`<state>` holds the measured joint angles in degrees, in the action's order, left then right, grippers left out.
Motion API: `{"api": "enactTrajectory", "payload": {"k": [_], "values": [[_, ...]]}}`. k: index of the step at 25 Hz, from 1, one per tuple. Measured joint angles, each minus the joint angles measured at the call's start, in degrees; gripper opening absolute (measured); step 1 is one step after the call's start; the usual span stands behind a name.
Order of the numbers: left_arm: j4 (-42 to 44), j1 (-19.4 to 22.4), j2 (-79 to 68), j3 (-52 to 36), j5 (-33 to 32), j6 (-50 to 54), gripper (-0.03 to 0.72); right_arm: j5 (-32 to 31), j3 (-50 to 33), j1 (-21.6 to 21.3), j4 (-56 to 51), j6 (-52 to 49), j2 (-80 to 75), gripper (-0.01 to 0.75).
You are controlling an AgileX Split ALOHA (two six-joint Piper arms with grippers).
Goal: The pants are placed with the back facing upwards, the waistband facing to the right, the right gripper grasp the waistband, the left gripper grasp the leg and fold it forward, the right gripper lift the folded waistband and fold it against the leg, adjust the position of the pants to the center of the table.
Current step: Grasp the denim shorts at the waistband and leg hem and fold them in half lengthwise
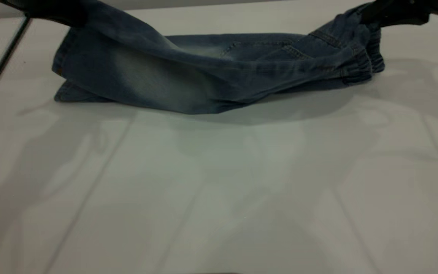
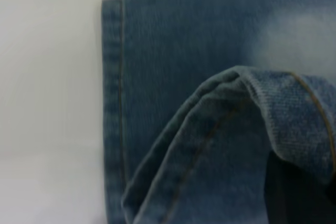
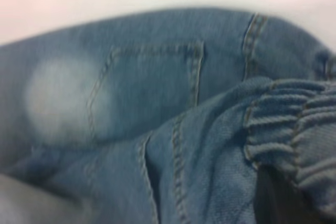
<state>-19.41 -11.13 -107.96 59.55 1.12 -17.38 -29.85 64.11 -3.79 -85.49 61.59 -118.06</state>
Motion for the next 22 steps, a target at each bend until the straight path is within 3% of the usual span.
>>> {"api": "enactTrajectory", "payload": {"k": [13, 22], "values": [[-0.06, -0.35, -6.93, 0.13, 18.52, -2.98, 0.036, 12.95, 1.91, 0.00, -4.70, 3.22, -2.38, 0.038], [0.20, -0.57, -12.27, 0.27, 27.42, -5.28, 0.040, 14.81, 2.48, 0.00, -17.61, 19.98, -2.58, 0.054]]}}
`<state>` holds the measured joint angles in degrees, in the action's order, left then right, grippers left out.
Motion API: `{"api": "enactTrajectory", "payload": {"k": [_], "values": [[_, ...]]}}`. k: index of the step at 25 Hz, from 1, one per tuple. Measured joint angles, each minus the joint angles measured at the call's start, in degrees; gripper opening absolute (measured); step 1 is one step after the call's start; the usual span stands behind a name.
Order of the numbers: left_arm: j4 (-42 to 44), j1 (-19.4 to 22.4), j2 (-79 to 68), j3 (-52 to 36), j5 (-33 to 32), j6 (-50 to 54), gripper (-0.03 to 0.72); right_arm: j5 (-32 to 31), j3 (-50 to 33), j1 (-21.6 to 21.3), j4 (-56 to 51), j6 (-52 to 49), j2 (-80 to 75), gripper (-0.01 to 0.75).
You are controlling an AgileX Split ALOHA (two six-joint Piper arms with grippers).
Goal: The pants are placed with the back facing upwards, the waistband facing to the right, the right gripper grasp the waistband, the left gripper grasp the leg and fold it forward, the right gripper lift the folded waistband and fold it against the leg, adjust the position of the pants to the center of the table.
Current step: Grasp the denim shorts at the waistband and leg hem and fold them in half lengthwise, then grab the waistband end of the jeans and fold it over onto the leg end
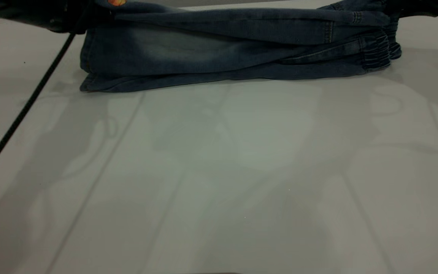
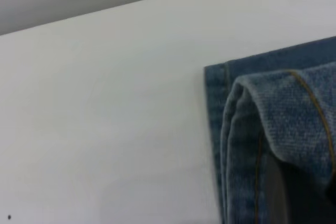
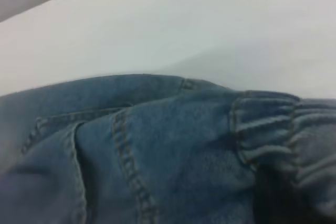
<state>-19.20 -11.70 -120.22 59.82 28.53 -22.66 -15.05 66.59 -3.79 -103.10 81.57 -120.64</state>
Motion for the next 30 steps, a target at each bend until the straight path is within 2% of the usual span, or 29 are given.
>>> {"api": "enactTrajectory", "payload": {"k": [3, 5, 7, 12, 15, 18, 21, 24, 27, 30], "values": [[3.60, 0.00, -1.09, 0.00, 2.11, 0.00, 0.057, -0.41, 0.92, 0.00, -0.50, 2.74, -0.60, 0.113], [7.34, 0.00, -1.15, 0.00, 3.08, 0.00, 0.080, -0.53, 1.95, 0.00, -0.76, 3.76, -1.14, 0.186], [9.92, 0.00, -1.15, 0.04, 5.44, 0.00, 0.121, -0.53, 2.94, 0.00, -1.01, 4.67, -1.70, 0.292], [11.97, 0.00, -1.15, 0.06, 12.24, -0.13, 0.278, -0.09, 4.63, 0.00, -1.01, 5.90, -2.57, 0.552], [10.03, 0.00, -1.15, 1.10, 11.61, 0.52, 0.377, 0.89, 5.61, 0.00, -1.01, 6.12, -2.63, 0.631], [8.54, -0.10, -0.51, 3.74, 0.00, 2.38, 0.426, 0.85, 5.84, -0.06, -0.94, 6.12, -2.52, 0.638], [9.38, -0.76, 0.22, 7.68, -18.69, 2.80, 0.436, -0.45, 5.91, -0.23, -0.09, 6.12, -1.48, 0.621], [9.66, -1.45, 0.34, 12.64, -33.68, 2.85, 0.437, -2.15, 6.11, -0.86, 1.40, 5.75, 1.48, 0.599], [9.86, -2.42, 0.34, 17.01, -42.64, 2.85, 0.439, -5.04, 5.33, -1.12, 4.54, 2.91, 4.50, 0.590], [9.93, -4.52, 0.04, 20.70, -44.07, 2.85, 0.440, -9.79, 3.70, -0.80, 8.71, -0.79, 4.43, 0.587]]}}
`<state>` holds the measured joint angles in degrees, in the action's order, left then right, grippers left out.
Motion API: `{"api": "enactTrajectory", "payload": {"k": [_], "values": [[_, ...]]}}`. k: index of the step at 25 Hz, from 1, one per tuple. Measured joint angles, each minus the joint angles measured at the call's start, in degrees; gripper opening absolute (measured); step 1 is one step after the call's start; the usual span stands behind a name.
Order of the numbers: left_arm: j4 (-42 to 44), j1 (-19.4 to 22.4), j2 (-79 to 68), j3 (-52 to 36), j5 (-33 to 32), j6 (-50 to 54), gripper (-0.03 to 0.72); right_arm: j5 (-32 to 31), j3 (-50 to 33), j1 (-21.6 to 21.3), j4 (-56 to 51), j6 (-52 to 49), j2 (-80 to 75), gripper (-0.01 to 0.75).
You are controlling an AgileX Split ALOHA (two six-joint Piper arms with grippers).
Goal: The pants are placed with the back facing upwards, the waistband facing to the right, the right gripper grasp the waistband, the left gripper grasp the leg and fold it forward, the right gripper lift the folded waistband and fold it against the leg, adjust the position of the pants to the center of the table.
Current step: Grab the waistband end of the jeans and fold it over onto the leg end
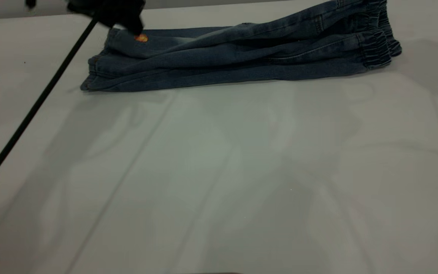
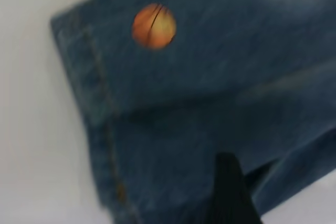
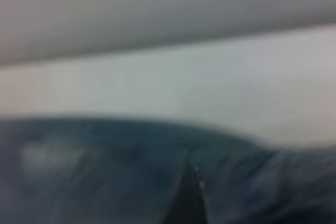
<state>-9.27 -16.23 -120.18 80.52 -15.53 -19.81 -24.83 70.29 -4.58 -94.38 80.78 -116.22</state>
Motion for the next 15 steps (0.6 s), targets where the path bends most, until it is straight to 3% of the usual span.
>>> {"api": "enactTrajectory", "payload": {"k": [8, 15], "values": [[-3.18, -9.88, -7.73, 9.93, -3.43, 0.73, 0.440, -11.41, -0.88, 0.12, 7.80, -4.80, -3.00, 0.586], [-5.31, -12.43, -15.18, 16.62, -4.10, 2.23, 0.440, -14.04, -0.88, 0.12, 9.88, -6.02, -3.00, 0.586]]}}
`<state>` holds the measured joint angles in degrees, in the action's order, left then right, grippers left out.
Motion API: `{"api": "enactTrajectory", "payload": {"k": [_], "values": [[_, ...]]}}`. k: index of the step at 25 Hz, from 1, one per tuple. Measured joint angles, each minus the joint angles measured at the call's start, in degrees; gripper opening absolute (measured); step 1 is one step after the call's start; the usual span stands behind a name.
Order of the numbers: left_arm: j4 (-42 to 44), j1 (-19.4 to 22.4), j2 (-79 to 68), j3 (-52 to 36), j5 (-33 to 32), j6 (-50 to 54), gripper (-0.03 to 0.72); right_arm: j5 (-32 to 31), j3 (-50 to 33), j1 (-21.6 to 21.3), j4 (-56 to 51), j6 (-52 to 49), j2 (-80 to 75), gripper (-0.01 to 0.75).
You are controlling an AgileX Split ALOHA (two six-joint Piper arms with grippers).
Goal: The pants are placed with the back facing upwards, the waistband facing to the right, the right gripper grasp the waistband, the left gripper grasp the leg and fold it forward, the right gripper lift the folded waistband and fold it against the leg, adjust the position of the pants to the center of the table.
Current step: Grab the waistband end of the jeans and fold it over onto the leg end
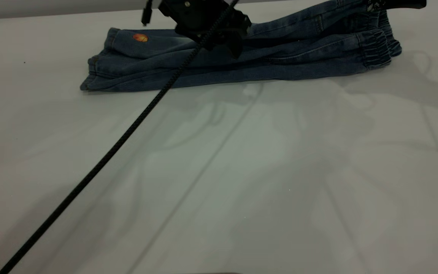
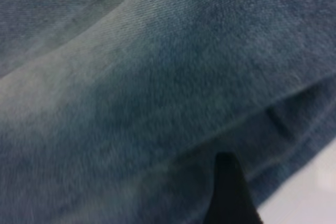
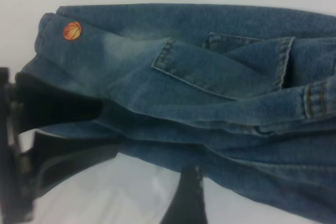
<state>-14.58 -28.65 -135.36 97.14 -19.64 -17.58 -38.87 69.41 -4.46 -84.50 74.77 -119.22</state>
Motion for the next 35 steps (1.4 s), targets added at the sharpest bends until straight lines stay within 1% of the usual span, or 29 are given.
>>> {"api": "enactTrajectory", "payload": {"k": [2, 5, 8, 10, 11, 13, 17, 19, 22, 24, 26, 30, 35], "values": [[-0.04, 0.00, -1.97, 1.53, 4.19, -0.21, 0.440, -0.05, 0.00, 0.00, 0.05, -0.06, 0.00, 0.586], [0.97, 0.00, -5.38, 3.07, 16.71, -2.86, 0.440, -0.39, 0.00, 0.00, 0.12, -0.12, 0.00, 0.586], [1.80, 0.17, -7.35, 3.24, 29.79, -7.71, 0.440, -0.47, 0.00, 0.00, 0.39, -0.17, 0.00, 0.586], [1.80, 0.22, -7.16, 3.24, 34.23, -9.64, 0.440, -0.36, 0.00, 0.00, 1.02, -0.25, 0.00, 0.586], [1.80, 0.22, -6.49, 3.24, 34.23, -9.88, 0.441, -0.04, 0.00, 0.00, 1.28, -0.61, 0.00, 0.586], [1.80, 0.22, -4.79, 3.24, 30.22, -9.67, 0.441, 1.51, 0.00, 0.00, 1.70, -2.82, 0.00, 0.586], [1.80, 0.22, -0.63, 3.35, 13.85, -7.20, 0.441, 6.79, 0.00, -0.70, 4.41, -9.61, 0.00, 0.586], [2.02, 0.22, 0.55, 3.35, 6.16, -6.71, 0.441, 7.95, 0.00, -1.52, 6.62, -12.11, -0.06, 0.586], [2.24, 0.22, 0.93, 3.35, -0.78, -6.45, 0.441, 9.02, 0.00, -2.49, 8.71, -12.62, -0.74, 0.586], [2.37, 0.22, 0.93, 3.35, -3.68, -6.45, 0.441, 10.57, 0.00, -2.63, 8.84, -10.56, -2.07, 0.586], [2.37, 0.22, 0.93, 3.35, -5.05, -6.36, 0.441, 11.84, 0.00, -2.63, 8.53, -7.59, -3.74, 0.586], [2.39, 0.22, 0.93, 3.35, -5.46, -5.37, 0.441, 12.38, 0.00, -2.63, 5.38, 0.22, -7.18, 0.586], [2.39, 0.22, 0.93, 3.35, -5.60, -4.74, 0.441, 12.88, 0.00, -2.63, -2.18, 11.39, -8.99, 0.586]]}}
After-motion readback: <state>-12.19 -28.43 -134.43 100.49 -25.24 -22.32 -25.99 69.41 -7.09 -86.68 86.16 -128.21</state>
